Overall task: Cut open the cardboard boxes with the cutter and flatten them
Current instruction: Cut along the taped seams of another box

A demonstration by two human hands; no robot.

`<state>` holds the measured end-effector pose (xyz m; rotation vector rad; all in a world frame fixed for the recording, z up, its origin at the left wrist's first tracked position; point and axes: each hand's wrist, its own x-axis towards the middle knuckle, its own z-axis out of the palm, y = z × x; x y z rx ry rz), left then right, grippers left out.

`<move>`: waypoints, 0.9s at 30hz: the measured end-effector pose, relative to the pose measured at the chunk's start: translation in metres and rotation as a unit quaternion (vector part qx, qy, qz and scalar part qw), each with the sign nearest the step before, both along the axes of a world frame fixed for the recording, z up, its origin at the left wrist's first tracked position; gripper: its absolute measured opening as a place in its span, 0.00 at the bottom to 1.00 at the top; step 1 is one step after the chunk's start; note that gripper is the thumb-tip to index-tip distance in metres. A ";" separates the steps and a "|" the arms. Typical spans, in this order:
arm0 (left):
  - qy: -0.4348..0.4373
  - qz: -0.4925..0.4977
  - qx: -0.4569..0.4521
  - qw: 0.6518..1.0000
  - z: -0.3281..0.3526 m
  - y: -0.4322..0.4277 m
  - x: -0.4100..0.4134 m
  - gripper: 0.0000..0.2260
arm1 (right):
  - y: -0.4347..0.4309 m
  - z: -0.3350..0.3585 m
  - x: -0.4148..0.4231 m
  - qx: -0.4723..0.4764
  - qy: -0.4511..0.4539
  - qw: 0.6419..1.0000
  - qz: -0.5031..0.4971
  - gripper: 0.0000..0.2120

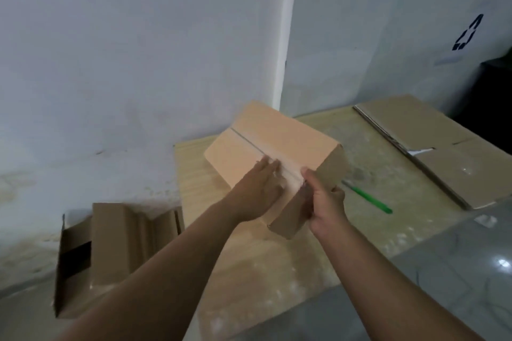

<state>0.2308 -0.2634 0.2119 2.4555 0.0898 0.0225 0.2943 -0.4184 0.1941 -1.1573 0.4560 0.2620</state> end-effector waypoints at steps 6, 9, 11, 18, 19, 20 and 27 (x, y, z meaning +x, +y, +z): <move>0.078 0.000 0.141 0.987 -0.046 -0.051 0.022 0.31 | -0.051 -0.037 0.028 0.062 0.140 0.987 0.048 0.34; 0.094 -0.015 0.189 0.977 -0.056 -0.058 0.029 0.32 | -0.062 -0.053 0.030 0.077 0.170 0.980 0.074 0.33; 0.102 -0.025 0.212 0.972 -0.064 -0.063 0.034 0.33 | -0.070 -0.064 0.031 0.095 0.176 0.976 0.092 0.26; 0.072 -0.019 0.248 0.966 -0.095 -0.069 0.030 0.36 | -0.096 -0.081 0.041 0.074 0.186 0.969 0.146 0.23; 0.065 -0.021 0.251 0.966 -0.095 -0.068 0.031 0.37 | -0.099 -0.081 0.045 0.050 0.190 0.969 0.153 0.23; 0.063 -0.028 0.253 0.965 -0.094 -0.066 0.032 0.37 | -0.103 -0.080 0.050 0.027 0.195 0.967 0.159 0.22; 0.082 -0.030 0.242 0.966 -0.090 -0.063 0.045 0.43 | -0.147 -0.072 0.116 -0.254 0.058 0.955 0.143 0.15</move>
